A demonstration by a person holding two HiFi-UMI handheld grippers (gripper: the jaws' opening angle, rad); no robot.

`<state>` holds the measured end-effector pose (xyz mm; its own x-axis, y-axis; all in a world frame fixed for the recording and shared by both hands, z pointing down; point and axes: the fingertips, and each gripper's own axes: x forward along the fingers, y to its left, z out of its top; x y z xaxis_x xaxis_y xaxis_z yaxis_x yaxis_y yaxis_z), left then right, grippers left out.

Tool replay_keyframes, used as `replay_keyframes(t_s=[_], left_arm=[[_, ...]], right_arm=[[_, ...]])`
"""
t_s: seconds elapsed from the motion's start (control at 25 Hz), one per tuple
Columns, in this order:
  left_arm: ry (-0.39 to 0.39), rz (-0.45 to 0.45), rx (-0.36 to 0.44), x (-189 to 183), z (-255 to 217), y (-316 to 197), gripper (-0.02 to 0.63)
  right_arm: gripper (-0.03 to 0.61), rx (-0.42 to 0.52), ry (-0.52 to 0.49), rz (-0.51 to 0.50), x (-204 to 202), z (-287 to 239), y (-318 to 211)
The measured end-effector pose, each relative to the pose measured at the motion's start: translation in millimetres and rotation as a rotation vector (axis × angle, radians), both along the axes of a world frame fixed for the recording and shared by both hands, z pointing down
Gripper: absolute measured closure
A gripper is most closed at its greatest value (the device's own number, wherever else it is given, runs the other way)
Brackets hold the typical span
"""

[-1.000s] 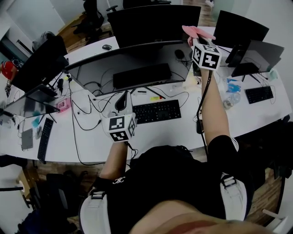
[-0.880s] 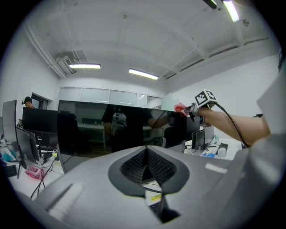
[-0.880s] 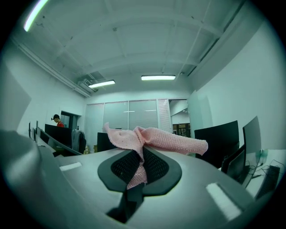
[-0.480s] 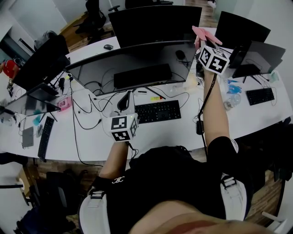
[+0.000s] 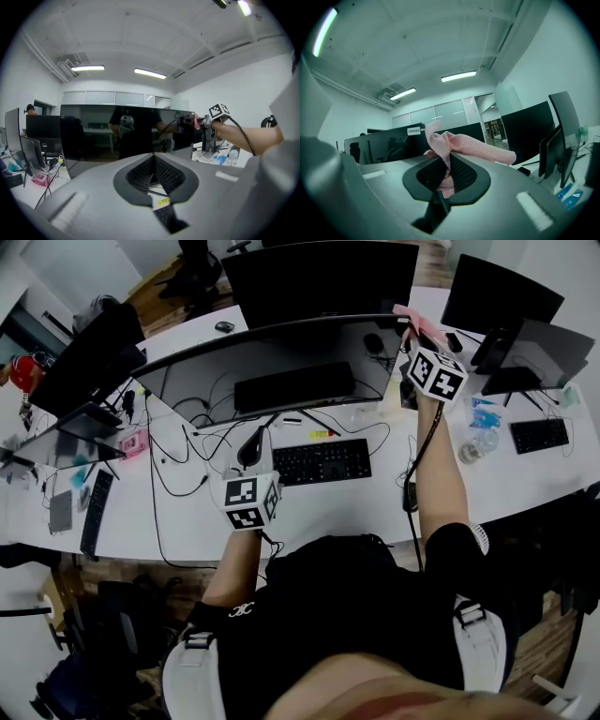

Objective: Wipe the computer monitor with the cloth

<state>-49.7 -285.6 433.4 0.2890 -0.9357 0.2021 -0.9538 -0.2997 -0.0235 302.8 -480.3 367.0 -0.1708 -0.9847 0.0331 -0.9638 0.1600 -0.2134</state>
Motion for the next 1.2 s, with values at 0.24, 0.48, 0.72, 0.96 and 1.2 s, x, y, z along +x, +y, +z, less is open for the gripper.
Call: replay_keyframes(t_s=[0.24, 0.48, 0.72, 0.96, 1.2], left_arm=[[-0.002, -0.028, -0.019, 3.1, 5.7, -0.9, 0.563], [-0.003, -0.044, -0.028, 13.0, 10.1, -4.3, 0.563], [0.006, -0.061, -0.037, 27.5, 18.8, -3.6, 0.563], [0.015, -0.078, -0.06, 37.6, 29.7, 2.2, 0.563], [0.013, -0.103, -0.062, 37.6, 28.9, 4.5, 0.563]], right_arm=[[0.566, -0.019, 0.06, -0.053, -1.7, 26.7, 3.8], [0.566, -0.029, 0.118, -0.156, -9.2, 49.1, 9.4], [0.566, 0.006, 0.296, -0.237, -16.5, 71.6, 18.7], [0.566, 0.017, 0.493, -0.314, -22.4, 94.5, 23.7], [0.566, -0.03, 0.548, -0.346, -24.0, 118.6, 24.9]])
